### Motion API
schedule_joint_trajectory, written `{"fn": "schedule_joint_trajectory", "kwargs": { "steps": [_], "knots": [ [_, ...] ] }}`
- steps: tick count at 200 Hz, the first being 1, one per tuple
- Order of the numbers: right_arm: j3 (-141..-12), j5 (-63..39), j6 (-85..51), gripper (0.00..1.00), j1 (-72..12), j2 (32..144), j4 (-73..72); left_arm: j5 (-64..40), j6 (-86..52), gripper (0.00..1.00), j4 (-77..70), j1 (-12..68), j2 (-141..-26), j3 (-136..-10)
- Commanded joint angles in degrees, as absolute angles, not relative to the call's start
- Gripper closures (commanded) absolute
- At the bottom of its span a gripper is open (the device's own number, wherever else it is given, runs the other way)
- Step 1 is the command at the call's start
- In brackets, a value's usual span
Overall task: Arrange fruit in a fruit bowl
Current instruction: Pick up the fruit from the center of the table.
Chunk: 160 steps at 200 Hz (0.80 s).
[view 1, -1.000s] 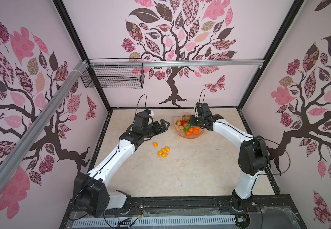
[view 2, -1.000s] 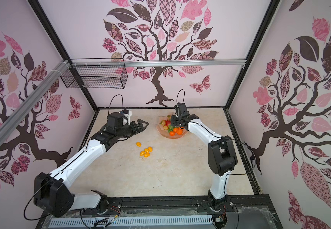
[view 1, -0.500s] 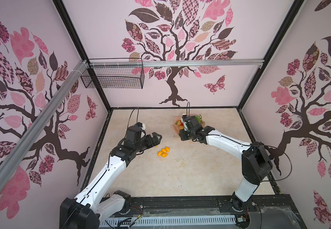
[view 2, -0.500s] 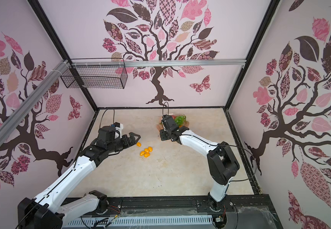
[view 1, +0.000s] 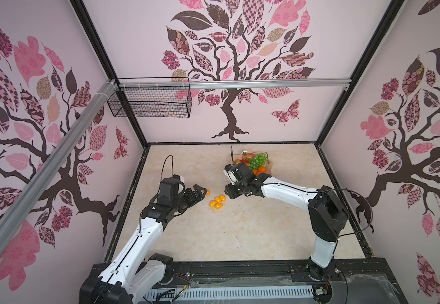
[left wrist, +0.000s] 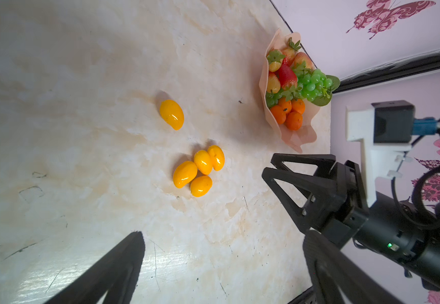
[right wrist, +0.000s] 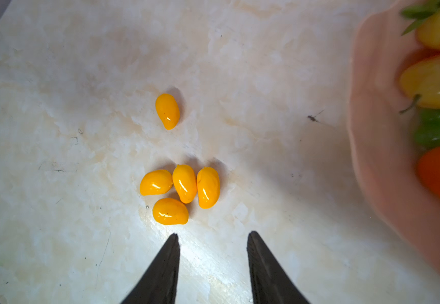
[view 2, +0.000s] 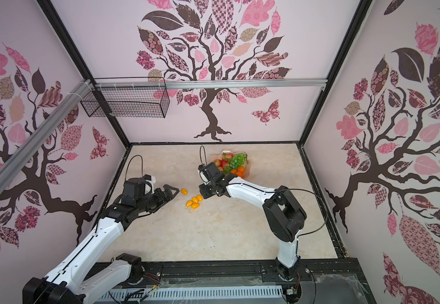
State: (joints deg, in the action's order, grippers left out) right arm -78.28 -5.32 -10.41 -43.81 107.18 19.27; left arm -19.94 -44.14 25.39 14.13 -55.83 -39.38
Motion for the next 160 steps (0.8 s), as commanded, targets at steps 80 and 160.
{"fn": "schedule_joint_trajectory", "kwargs": {
  "steps": [80, 160],
  "knots": [
    [-90.37, -8.13, -10.10, 0.55, -44.29, 120.59, 29.73, -22.85, -46.32, 0.02, 21.71, 13.10, -55.39, -36.65],
    [-93.47, -10.37, -10.04, 0.56, -44.40, 124.61, 31.70, -23.12, -45.92, 0.02, 21.60, 12.97, -56.38, -36.91]
  ]
}}
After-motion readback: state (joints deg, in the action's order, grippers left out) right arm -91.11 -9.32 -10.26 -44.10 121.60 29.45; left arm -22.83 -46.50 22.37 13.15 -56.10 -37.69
